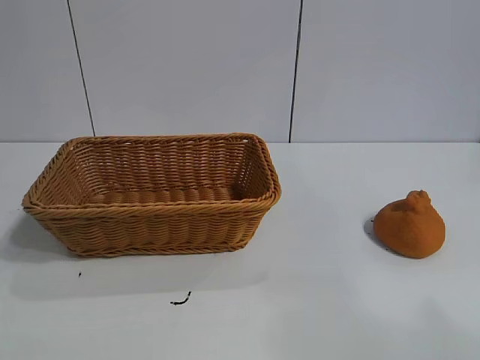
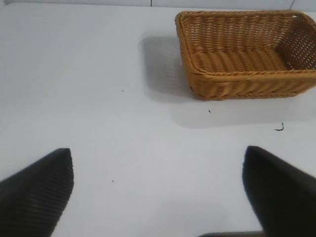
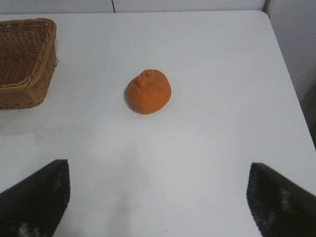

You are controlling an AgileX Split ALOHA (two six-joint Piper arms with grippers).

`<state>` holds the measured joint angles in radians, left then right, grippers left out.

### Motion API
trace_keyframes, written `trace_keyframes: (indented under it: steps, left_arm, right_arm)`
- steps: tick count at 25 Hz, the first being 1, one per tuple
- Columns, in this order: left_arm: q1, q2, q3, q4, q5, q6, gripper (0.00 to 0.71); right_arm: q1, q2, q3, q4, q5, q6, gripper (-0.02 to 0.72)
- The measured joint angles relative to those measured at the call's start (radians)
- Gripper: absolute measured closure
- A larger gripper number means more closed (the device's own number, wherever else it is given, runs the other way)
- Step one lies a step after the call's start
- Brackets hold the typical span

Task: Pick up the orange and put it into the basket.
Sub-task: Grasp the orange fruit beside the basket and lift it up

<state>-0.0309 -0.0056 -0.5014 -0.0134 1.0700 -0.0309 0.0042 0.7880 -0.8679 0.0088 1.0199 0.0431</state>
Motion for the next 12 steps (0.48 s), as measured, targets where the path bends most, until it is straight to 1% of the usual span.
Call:
trace_keyframes:
  steps: [5, 8, 12]
  left_arm:
    - [0.0, 0.0, 0.0, 0.0, 0.0, 0.0, 0.044]
    - [0.0, 0.0, 0.0, 0.0, 0.0, 0.0, 0.044]
    - [0.0, 0.0, 0.0, 0.0, 0.0, 0.0, 0.044]
  right_arm:
    - [0.0, 0.312, -0.183, 0.017, 0.004, 0.003, 0.031]
    - [0.0, 0.492, -0.301, 0.029, 0.026, 0.003, 0.031]
    - [0.0, 0.714, -0.445, 0.046, 0.075, -0.005, 0.031]
